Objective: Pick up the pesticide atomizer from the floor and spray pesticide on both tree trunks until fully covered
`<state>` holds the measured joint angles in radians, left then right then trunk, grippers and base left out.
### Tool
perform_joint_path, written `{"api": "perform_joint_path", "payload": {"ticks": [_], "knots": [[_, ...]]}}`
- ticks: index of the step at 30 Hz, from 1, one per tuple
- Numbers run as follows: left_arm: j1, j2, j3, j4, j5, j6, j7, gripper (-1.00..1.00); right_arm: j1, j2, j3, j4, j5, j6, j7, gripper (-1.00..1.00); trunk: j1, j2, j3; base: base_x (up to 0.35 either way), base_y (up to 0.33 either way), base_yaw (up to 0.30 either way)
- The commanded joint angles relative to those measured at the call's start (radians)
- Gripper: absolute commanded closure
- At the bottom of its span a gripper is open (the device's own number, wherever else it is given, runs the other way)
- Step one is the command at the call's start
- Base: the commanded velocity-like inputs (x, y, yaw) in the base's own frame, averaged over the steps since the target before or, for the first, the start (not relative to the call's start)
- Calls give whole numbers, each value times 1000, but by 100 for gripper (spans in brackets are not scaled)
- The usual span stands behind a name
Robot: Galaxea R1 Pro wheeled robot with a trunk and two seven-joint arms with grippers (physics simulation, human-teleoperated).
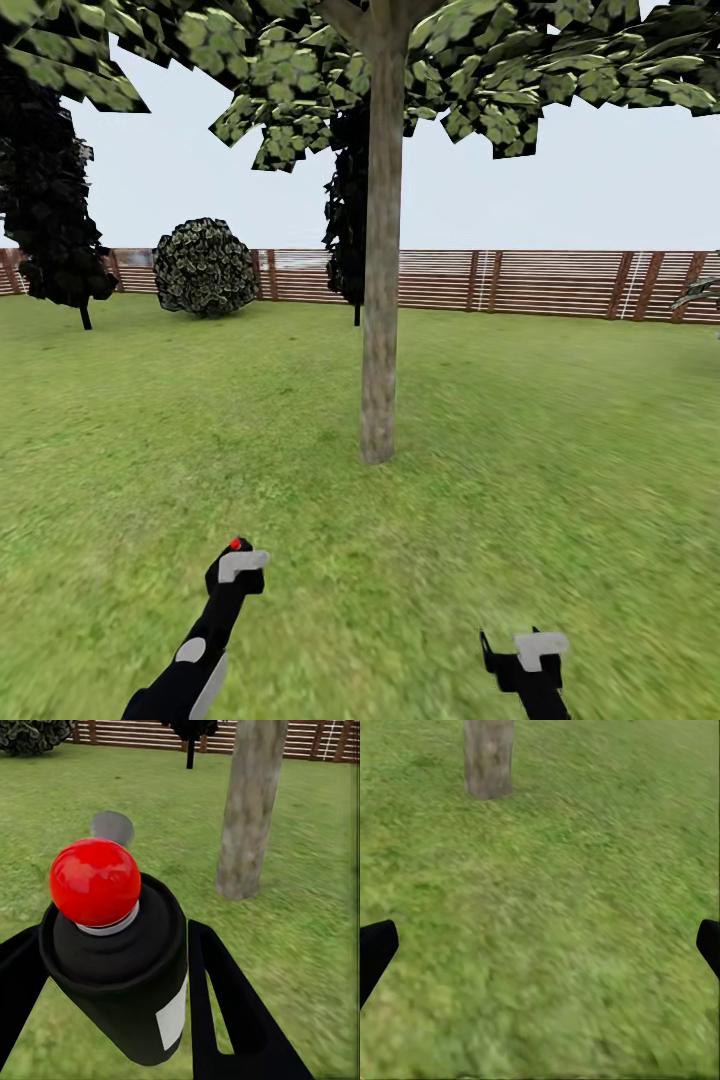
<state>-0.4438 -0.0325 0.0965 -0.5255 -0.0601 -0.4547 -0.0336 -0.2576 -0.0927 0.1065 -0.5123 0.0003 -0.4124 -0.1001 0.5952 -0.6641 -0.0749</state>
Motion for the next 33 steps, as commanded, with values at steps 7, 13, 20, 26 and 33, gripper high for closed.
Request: {"api": "perform_joint_path", "payload": {"ticks": [7,13,20,26,33], "knots": [[-1,0,4,0,-9,12,-188,100,-138,-95,8,42,-3,194,355,-100,0,-2,-2,0,0,0],[-1,7,3,-60,-13,262,-408,100,-243,-135,8,84,-3,259,610,-100,0,-2,-2,0,0,0],[-1,59,2,-162,-19,351,-772,100,-344,-161,7,90,-8,398,845,-100,0,-2,-2,0,0,0],[-1,84,2,-273,-60,449,-1032,100,-431,-191,-3,89,-12,517,1034,-100,0,-2,-2,0,0,0],[-1,77,-8,-394,-82,647,-1163,100,-550,-193,-41,88,-24,683,1227,-100,0,-2,-2,0,0,0]]}}
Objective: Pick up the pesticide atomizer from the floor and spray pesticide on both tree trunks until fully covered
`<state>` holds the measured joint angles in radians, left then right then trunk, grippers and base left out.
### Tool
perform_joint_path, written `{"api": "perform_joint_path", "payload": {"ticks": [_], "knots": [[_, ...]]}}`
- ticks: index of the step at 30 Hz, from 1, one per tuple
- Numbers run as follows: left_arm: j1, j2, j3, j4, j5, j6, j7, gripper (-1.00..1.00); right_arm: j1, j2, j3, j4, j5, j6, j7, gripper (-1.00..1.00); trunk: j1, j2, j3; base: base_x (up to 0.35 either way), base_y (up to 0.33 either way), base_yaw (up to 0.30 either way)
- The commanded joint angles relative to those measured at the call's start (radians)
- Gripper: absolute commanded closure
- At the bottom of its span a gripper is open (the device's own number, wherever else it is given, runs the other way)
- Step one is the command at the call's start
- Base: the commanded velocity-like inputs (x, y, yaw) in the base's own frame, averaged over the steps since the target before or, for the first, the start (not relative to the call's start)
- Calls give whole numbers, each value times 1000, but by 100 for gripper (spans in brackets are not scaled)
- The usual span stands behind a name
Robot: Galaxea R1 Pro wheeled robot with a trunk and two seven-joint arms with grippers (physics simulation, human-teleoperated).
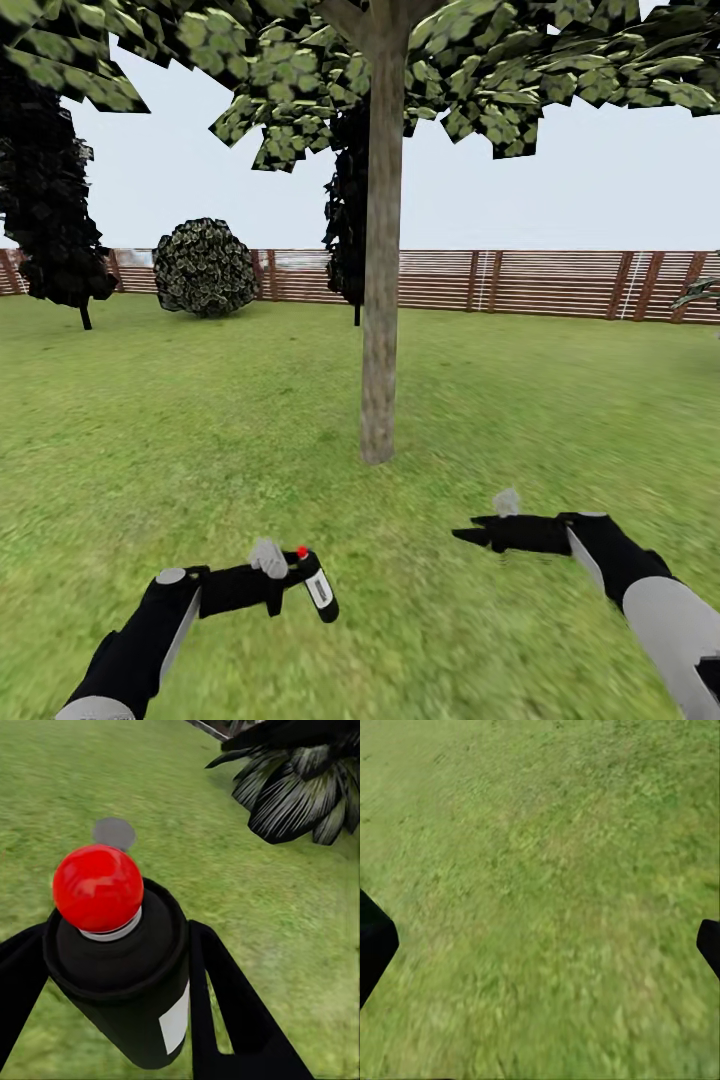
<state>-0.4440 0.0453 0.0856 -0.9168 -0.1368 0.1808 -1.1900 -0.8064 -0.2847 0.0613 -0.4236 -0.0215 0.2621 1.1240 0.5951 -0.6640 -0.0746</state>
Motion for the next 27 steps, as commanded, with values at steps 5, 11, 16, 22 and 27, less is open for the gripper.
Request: {"api": "perform_joint_path", "payload": {"ticks": [5,11,16,22,27], "knots": [[-1,-30,-53,-31,-9,63,-38,100,-44,19,1,-2,-65,62,72,-100,0,-2,-2,0,0,0],[-1,-54,-139,-46,-14,78,-48,100,-58,104,4,-2,-116,81,104,-100,0,-2,-2,0,0,0],[-1,-63,-157,-49,-15,80,-49,100,-60,179,7,-2,-121,82,107,-100,0,-2,-2,0,0,0],[-1,-65,-162,-49,-16,79,-48,100,-60,250,15,-1,-117,76,32,-100,0,-2,-2,0,0,0],[-1,-66,-162,-48,-16,79,-47,100,-60,289,111,-1,-117,74,19,-100,0,-2,-2,0,0,0]]}}
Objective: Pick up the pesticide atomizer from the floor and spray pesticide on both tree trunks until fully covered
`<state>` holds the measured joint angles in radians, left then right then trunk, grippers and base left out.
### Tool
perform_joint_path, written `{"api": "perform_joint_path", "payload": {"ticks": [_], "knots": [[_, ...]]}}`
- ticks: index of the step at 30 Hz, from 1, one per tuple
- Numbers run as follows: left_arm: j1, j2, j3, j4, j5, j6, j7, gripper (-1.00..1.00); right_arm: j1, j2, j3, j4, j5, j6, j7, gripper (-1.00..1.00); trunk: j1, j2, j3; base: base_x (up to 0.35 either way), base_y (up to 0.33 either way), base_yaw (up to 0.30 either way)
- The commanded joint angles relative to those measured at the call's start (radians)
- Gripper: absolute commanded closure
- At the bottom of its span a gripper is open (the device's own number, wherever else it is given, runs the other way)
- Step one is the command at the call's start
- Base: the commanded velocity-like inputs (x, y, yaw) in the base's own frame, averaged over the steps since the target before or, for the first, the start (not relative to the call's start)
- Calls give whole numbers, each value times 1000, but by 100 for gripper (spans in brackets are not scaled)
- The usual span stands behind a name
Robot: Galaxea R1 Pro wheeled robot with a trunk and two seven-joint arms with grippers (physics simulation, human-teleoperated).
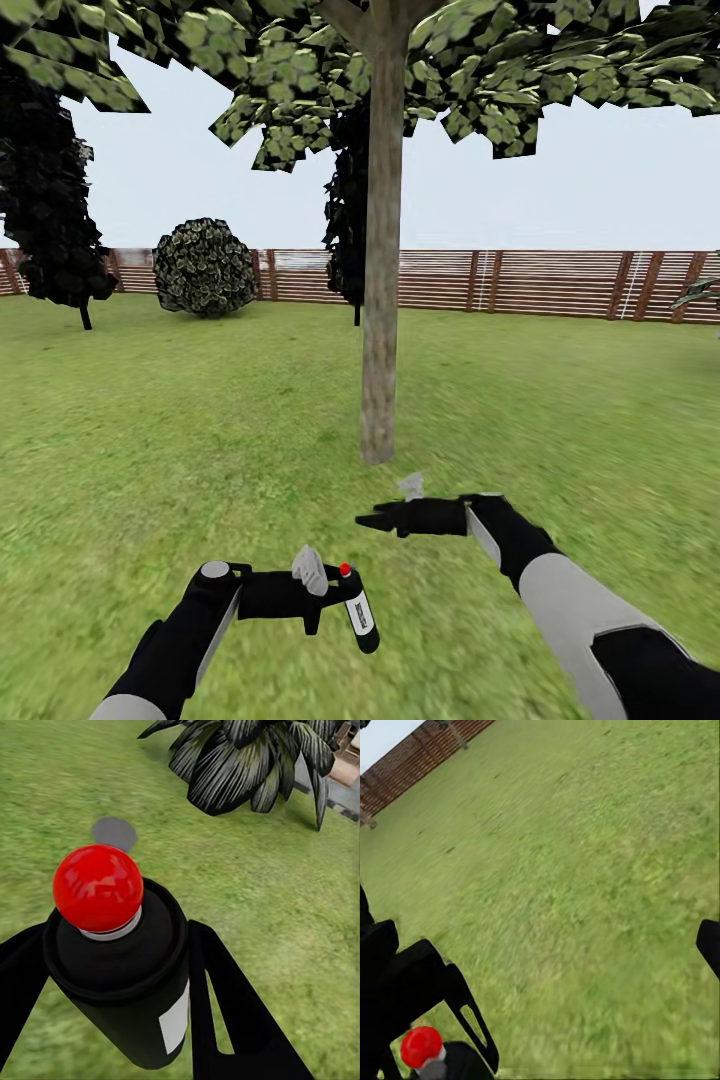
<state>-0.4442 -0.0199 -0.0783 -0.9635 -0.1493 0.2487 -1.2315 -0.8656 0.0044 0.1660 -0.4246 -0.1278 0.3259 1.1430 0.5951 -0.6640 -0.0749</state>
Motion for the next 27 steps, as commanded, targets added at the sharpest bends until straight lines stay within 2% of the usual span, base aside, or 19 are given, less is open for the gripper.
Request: {"api": "perform_joint_path", "payload": {"ticks": [1,2,3,6,9,17,22,27], "knots": [[-1,0,2,-1,-4,11,-5,100,-1,7,25,0,-10,10,-1,-100,0,-2,-2,0,0,0],[-1,0,2,-1,-4,11,-5,100,-1,12,40,0,-10,9,-2,-100,0,-2,-2,0,0,0],[-1,0,2,-1,-4,11,-5,100,-1,20,62,0,-10,9,-3,100,0,-2,-2,0,0,0],[-1,-1,2,-1,-4,11,-4,100,-1,32,94,0,-10,7,-6,100,0,-2,-2,0,0,0],[-1,-1,2,0,-4,11,-3,100,0,45,101,1,-10,7,-8,100,0,-2,-2,0,0,0],[-1,-1,2,1,-4,11,-2,100,0,54,103,6,-10,8,-8,100,0,-2,-2,0,0,0],[-1,-2,2,2,-4,11,-1,100,2,71,104,8,-10,8,-8,100,0,-2,-2,0,0,0],[-1,-2,2,2,-5,10,1,100,3,75,106,42,-10,8,-8,100,0,-2,-2,0,0,0]]}}
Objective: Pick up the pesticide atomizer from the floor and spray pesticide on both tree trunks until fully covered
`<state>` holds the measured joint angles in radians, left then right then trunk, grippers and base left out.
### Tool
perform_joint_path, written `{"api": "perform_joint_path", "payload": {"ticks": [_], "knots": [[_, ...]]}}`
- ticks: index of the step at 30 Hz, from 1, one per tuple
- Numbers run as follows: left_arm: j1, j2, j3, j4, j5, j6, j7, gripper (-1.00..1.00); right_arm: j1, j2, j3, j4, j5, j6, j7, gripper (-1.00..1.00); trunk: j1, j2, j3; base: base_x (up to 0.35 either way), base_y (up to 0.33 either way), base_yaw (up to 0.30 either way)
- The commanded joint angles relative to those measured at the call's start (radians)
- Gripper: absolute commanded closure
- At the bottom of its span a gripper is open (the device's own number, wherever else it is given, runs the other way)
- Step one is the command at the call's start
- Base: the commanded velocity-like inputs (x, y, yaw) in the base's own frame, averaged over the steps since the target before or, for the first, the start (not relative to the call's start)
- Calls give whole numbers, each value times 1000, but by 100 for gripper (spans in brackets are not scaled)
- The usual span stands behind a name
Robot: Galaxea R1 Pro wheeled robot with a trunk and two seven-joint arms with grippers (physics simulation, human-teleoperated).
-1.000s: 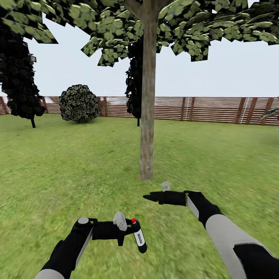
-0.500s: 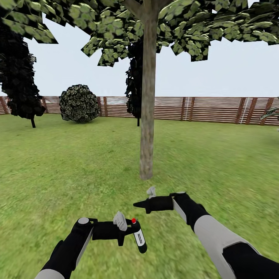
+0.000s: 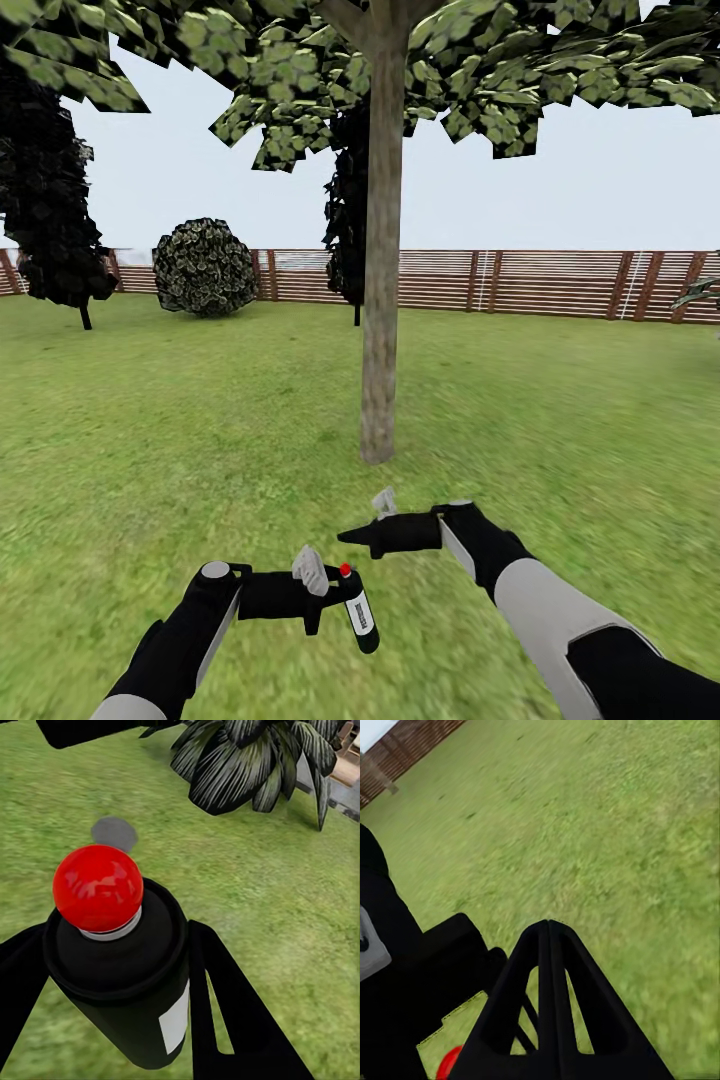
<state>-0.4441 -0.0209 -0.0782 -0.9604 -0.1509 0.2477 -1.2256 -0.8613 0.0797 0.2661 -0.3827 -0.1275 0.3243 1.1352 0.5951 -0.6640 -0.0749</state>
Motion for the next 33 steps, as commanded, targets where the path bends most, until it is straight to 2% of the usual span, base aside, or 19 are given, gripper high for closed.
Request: {"api": "perform_joint_path", "payload": {"ticks": [1,11,33], "knots": [[-1,-1,2,-1,-4,10,-5,100,-1,-1,6,7,-11,10,0,100,0,-2,-2,0,0,0],[-1,0,2,-1,-4,10,-3,100,-1,-1,7,63,-10,9,0,100,0,-2,-2,0,0,0],[-1,0,2,3,-4,10,-2,100,1,6,10,85,-11,9,0,100,0,-2,-2,0,0,0]]}}
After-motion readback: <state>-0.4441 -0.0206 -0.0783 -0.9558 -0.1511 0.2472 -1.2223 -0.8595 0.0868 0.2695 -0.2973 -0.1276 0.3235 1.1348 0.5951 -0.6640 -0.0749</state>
